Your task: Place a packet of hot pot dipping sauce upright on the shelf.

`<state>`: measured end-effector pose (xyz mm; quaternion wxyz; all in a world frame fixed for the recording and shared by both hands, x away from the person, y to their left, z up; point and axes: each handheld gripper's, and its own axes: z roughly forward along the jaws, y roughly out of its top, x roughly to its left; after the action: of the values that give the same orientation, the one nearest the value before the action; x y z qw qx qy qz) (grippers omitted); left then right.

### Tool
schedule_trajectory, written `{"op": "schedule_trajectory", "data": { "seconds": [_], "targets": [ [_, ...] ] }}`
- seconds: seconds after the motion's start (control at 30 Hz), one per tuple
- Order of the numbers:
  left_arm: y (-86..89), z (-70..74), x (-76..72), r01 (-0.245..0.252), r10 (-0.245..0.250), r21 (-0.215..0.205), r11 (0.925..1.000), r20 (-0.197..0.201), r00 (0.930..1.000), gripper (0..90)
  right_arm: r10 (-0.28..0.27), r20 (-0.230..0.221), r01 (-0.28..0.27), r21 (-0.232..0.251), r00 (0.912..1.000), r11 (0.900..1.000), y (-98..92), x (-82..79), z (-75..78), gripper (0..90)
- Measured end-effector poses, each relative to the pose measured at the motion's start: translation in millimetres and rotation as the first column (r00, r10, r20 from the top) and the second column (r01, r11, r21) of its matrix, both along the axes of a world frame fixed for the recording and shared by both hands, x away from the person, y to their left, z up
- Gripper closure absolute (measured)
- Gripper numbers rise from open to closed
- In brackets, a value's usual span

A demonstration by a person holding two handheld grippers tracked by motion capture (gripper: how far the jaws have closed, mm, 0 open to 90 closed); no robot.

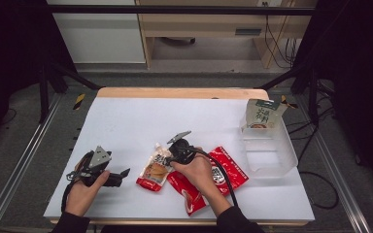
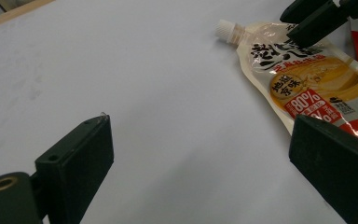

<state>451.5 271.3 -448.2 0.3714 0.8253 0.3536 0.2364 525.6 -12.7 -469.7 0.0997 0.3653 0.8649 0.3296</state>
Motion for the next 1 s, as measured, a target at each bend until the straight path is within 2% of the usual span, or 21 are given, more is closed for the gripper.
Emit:
{"op": "schedule_trajectory", "data": {
  "seconds": [0.1,0.17,0.3,0.53,0.67,0.73,0.87,1.0],
  "targets": [
    [-0.7,0.0,0.1,0.001,-0.001,0.000,1.0000,0.000,1.0000,6.2,0.005,0.010,-0.005,-0.021,0.9999,1.000,0.8,-2.4,0.6,72.7],
    [-0.7,0.0,0.3,0.000,0.000,0.001,1.0000,0.000,1.0000,6.2,0.007,0.015,-0.007,-0.015,0.9999,1.000,2.7,-4.7,0.0,79.0],
    [-1.5,0.1,0.0,0.003,-0.003,0.003,1.0000,-0.002,1.0000,6.2,0.019,0.018,-0.019,-0.012,0.9997,1.000,4.8,-5.6,-0.2,86.1],
    [-3.5,0.5,-0.2,0.013,-0.013,0.004,0.9999,0.000,0.9999,6.2,0.022,0.047,-0.023,0.027,0.9986,0.999,4.5,-5.9,5.4,89.0],
    [-1.5,2.2,1.0,0.023,-0.023,-0.010,0.9997,-0.003,0.9997,7.1,0.034,0.091,-0.040,0.063,0.9952,0.997,4.1,-7.5,15.9,89.4],
    [-0.5,2.7,1.9,0.027,-0.027,-0.019,0.9995,-0.004,0.9996,7.1,0.046,0.117,-0.055,0.081,0.9920,0.995,4.1,-9.2,22.8,89.5],
    [-1.8,5.2,3.3,0.035,-0.036,-0.030,0.9989,-0.009,0.9993,8.0,0.082,0.163,-0.097,0.086,0.9832,0.992,6.8,-14.7,36.8,89.7],
    [-2.3,13.1,3.6,0.039,-0.039,-0.036,0.9986,-0.001,0.9992,8.1,0.098,0.188,-0.118,0.100,0.9774,0.988,9.0,-19.4,47.4,89.8]
  ]
}}
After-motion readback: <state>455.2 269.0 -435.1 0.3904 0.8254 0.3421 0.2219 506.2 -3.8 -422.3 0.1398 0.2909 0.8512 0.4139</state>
